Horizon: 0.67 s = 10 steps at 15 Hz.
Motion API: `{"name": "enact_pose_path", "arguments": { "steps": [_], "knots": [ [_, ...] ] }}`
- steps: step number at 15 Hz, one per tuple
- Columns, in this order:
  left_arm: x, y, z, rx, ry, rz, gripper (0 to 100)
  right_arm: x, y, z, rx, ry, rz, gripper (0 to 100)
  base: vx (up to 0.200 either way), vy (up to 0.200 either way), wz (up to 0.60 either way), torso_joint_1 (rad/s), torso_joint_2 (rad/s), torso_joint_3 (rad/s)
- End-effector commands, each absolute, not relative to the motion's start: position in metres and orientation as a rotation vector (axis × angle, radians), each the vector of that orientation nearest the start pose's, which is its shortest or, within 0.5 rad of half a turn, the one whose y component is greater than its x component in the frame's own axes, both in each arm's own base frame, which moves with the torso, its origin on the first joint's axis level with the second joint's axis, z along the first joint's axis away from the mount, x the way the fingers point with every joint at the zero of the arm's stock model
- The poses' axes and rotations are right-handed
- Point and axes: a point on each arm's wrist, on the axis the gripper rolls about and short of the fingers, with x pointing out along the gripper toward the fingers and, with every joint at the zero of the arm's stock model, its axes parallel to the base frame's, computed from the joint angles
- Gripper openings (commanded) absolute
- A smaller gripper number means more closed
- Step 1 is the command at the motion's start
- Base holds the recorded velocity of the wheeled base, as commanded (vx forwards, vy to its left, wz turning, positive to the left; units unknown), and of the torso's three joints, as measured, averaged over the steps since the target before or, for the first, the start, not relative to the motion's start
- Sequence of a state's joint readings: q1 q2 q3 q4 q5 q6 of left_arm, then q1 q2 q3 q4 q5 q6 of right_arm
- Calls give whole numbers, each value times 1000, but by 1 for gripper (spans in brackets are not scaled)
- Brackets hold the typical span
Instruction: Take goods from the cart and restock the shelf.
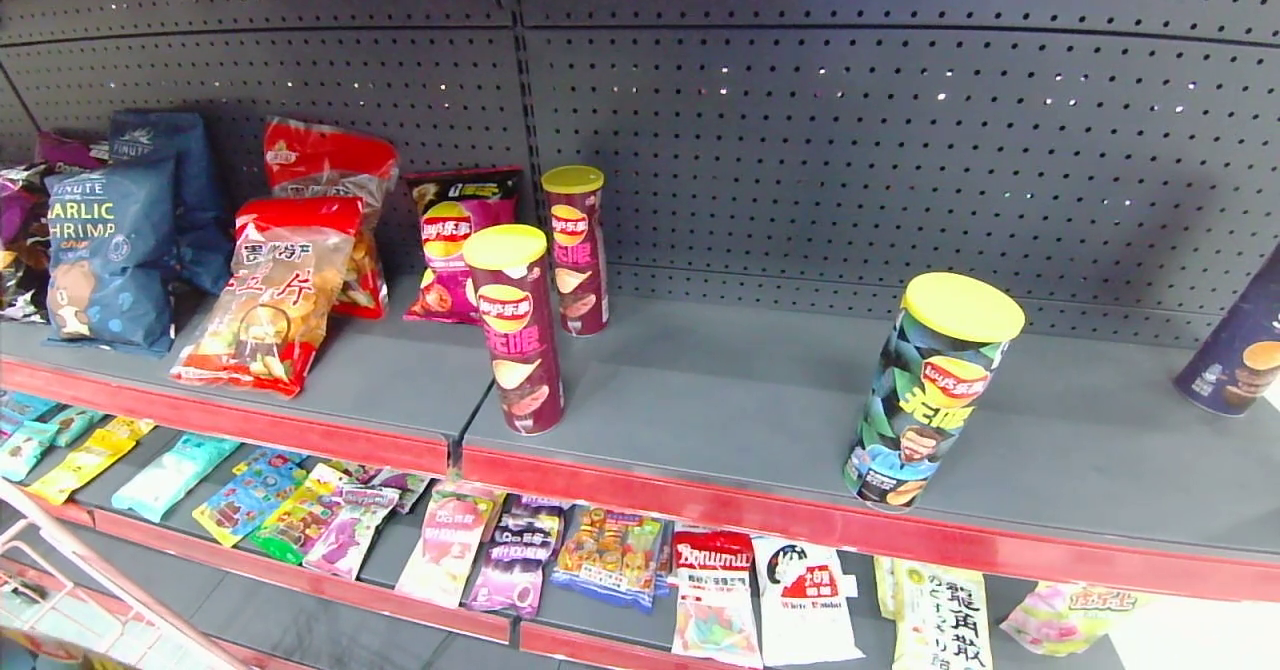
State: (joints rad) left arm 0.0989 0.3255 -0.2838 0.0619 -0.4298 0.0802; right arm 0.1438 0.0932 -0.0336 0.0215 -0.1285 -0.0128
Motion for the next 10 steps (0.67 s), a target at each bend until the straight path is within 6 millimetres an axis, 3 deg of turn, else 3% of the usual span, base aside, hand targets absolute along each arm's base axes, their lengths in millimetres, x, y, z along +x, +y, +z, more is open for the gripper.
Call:
{"name": "enact_pose_path", "arguments": {
  "steps": [1, 4, 8, 10],
  "knots": [
    [26, -8, 166, 25, 166, -371, 0, -17, -5, 85, -26, 86, 21, 100, 0, 0, 0, 0, 0, 0],
    [59, -5, 180, -11, 162, -415, 0, -17, -5, 85, -25, 88, 44, 100, 0, 0, 0, 0, 0, 0],
    [62, -10, 180, -14, 178, -531, 0, -16, -6, 84, -27, 90, 108, 100, 0, 0, 0, 0, 0, 0],
    [63, -12, 179, -15, 187, -554, 0, -16, -7, 85, -28, 80, 174, 100, 0, 0, -300, -1, 4, -1]
  ]
}}
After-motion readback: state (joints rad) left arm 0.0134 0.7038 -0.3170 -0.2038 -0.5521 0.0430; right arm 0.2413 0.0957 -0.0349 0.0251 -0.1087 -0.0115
